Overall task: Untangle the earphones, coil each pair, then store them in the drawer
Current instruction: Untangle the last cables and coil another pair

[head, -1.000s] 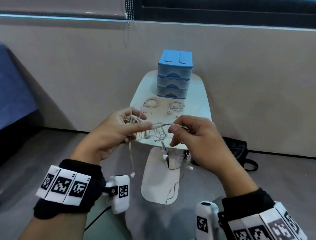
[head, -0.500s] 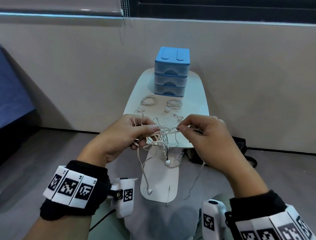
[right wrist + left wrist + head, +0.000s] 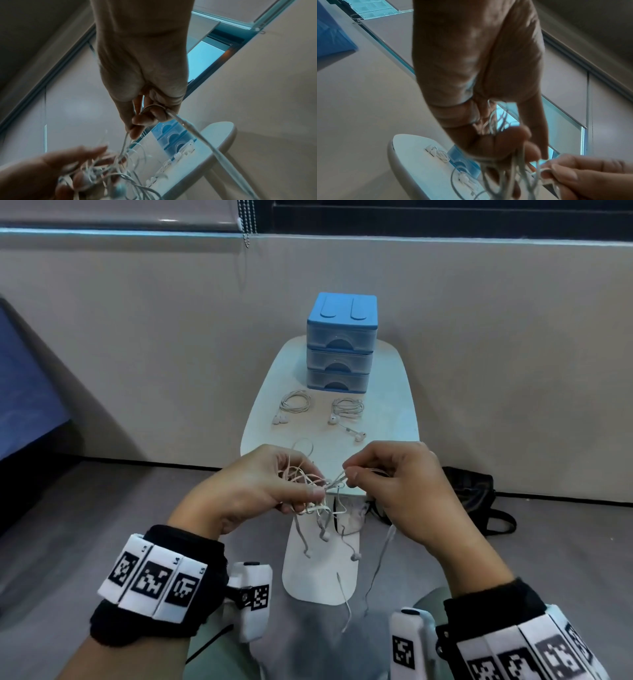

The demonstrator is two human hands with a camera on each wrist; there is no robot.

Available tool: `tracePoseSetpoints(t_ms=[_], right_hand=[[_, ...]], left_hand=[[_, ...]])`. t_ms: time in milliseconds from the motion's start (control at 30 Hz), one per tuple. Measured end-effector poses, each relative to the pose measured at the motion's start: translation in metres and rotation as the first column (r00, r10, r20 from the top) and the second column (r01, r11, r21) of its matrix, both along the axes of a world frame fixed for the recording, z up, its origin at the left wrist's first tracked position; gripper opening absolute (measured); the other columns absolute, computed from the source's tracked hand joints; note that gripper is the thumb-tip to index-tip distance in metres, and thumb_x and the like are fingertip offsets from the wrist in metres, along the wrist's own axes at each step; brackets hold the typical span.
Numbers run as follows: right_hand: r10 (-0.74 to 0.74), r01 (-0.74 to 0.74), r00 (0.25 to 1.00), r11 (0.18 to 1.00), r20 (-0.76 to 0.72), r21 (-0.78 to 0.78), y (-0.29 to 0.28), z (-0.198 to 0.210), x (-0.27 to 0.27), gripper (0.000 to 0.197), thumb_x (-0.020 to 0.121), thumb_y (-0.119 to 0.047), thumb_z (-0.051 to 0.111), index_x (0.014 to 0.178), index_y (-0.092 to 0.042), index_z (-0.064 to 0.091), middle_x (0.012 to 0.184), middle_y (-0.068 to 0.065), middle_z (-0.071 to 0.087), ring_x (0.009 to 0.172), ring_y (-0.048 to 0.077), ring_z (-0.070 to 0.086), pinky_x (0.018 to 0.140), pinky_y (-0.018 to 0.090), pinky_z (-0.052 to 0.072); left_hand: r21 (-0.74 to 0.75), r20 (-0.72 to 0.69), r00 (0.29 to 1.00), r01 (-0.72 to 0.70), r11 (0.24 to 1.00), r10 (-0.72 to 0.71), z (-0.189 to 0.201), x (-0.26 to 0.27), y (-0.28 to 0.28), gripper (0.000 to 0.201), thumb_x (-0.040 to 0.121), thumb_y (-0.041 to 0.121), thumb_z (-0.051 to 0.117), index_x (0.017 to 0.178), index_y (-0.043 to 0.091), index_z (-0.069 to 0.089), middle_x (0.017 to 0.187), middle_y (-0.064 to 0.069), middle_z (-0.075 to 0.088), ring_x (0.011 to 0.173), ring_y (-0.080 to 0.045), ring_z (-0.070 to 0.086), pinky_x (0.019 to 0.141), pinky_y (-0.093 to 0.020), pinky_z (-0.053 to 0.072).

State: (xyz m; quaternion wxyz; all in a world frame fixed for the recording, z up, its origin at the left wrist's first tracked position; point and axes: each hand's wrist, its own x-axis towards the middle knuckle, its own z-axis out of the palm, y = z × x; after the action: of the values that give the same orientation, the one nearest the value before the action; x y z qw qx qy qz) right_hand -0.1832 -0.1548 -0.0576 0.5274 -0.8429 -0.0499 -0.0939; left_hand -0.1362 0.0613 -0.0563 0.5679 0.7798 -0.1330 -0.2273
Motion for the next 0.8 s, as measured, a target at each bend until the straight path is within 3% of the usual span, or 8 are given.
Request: tracePoseSetpoints(t_ms=[167, 267, 333, 467, 500, 567, 633, 800], right_hand=[[0.045, -0.043, 0.992, 0.999, -0.117, 0.015, -0.006, -0.011, 0.003, 0.012, 0.086, -0.007, 0.078, 0.078, -0.016, 0.076, 0.072, 0.010, 0.073, 0.057, 0.009, 0.058, 0.055, 0.023, 0.047], [0.129, -0.146, 0.976, 0.986, -0.177, -0.081, -0.003, -0.018, 0.002, 0.010, 0.087, -0.012, 0.078, 0.080, -0.019, 0.076, 0.075, 0.003, 0.073, 0.066, 0.015, 0.064, 0.068, 0.042, 0.055], [0.097, -0.106, 0.991, 0.989, -0.090, -0.105, 0.003, -0.017, 0.003, 0.011, 0.088, -0.013, 0.075, 0.081, -0.021, 0.075, 0.080, -0.004, 0.073, 0.075, 0.013, 0.067, 0.074, 0.037, 0.057], [0.122, -0.122, 0.992, 0.993, 0.021, -0.004, 0.016, -0.007, 0.013, 0.019, 0.090, -0.006, 0.070, 0.092, -0.024, 0.074, 0.089, -0.010, 0.074, 0.083, 0.007, 0.065, 0.069, 0.013, 0.045], [0.149, -0.149, 0.989, 0.988, 0.013, 0.028, 0.018, -0.007, 0.015, 0.020, 0.089, -0.005, 0.069, 0.095, -0.023, 0.073, 0.090, -0.008, 0.075, 0.086, 0.010, 0.067, 0.072, 0.016, 0.048], [0.191, -0.189, 0.982, 0.972, 0.003, 0.141, 0.021, -0.008, 0.016, 0.016, 0.090, -0.005, 0.069, 0.101, -0.017, 0.071, 0.091, 0.003, 0.076, 0.091, 0.022, 0.070, 0.082, 0.035, 0.057], [0.212, -0.207, 0.977, 0.947, 0.005, 0.245, 0.020, -0.008, 0.015, 0.012, 0.092, -0.007, 0.070, 0.103, -0.011, 0.068, 0.091, 0.013, 0.076, 0.092, 0.031, 0.071, 0.089, 0.047, 0.054], [0.260, -0.252, 0.965, 0.944, -0.012, 0.213, 0.020, -0.011, 0.017, 0.013, 0.093, -0.014, 0.074, 0.090, -0.002, 0.068, 0.074, 0.013, 0.058, 0.072, 0.019, 0.052, 0.071, 0.038, 0.043]], left_hand=[[-0.027, 0.061, 0.990, -0.129, 0.991, 0.130, -0.003, 0.002, -0.003, 0.006, 0.093, 0.003, 0.071, 0.098, 0.003, 0.073, 0.083, -0.013, 0.075, 0.059, -0.014, 0.055, 0.050, -0.019, 0.043], [-0.060, 0.096, 0.983, -0.154, 0.986, 0.160, -0.001, 0.001, -0.007, 0.008, 0.097, 0.003, 0.065, 0.102, 0.009, 0.069, 0.079, -0.012, 0.075, 0.056, -0.013, 0.054, 0.050, -0.020, 0.043], [-0.063, 0.124, 0.982, -0.132, 0.989, 0.139, 0.000, 0.000, -0.010, 0.015, 0.098, 0.004, 0.063, 0.107, 0.014, 0.066, 0.076, -0.008, 0.072, 0.056, -0.014, 0.053, 0.051, -0.022, 0.043], [-0.082, 0.158, 0.985, -0.056, 0.995, 0.069, 0.006, -0.002, -0.015, 0.024, 0.099, 0.002, 0.060, 0.118, 0.017, 0.059, 0.076, -0.008, 0.065, 0.057, -0.012, 0.050, 0.051, -0.018, 0.042], [-0.097, 0.168, 0.983, -0.053, 0.994, 0.069, 0.008, -0.002, -0.015, 0.026, 0.100, 0.001, 0.059, 0.120, 0.017, 0.058, 0.075, -0.008, 0.063, 0.057, -0.012, 0.050, 0.050, -0.017, 0.041], [-0.138, 0.176, 0.979, -0.076, 0.987, 0.100, 0.011, -0.001, -0.014, 0.027, 0.100, 0.001, 0.059, 0.121, 0.018, 0.056, 0.073, -0.006, 0.061, 0.055, -0.010, 0.049, 0.050, -0.016, 0.041], [-0.175, 0.188, 0.974, -0.090, 0.981, 0.123, 0.015, 0.001, -0.012, 0.026, 0.100, 0.001, 0.059, 0.120, 0.018, 0.056, 0.070, -0.002, 0.060, 0.054, -0.010, 0.047, 0.050, -0.017, 0.040], [-0.240, 0.257, 0.951, -0.107, 0.965, 0.170, 0.019, 0.002, -0.011, 0.022, 0.100, 0.002, 0.058, 0.116, 0.017, 0.060, 0.073, -0.005, 0.061, 0.052, -0.010, 0.044, 0.051, -0.019, 0.040]])
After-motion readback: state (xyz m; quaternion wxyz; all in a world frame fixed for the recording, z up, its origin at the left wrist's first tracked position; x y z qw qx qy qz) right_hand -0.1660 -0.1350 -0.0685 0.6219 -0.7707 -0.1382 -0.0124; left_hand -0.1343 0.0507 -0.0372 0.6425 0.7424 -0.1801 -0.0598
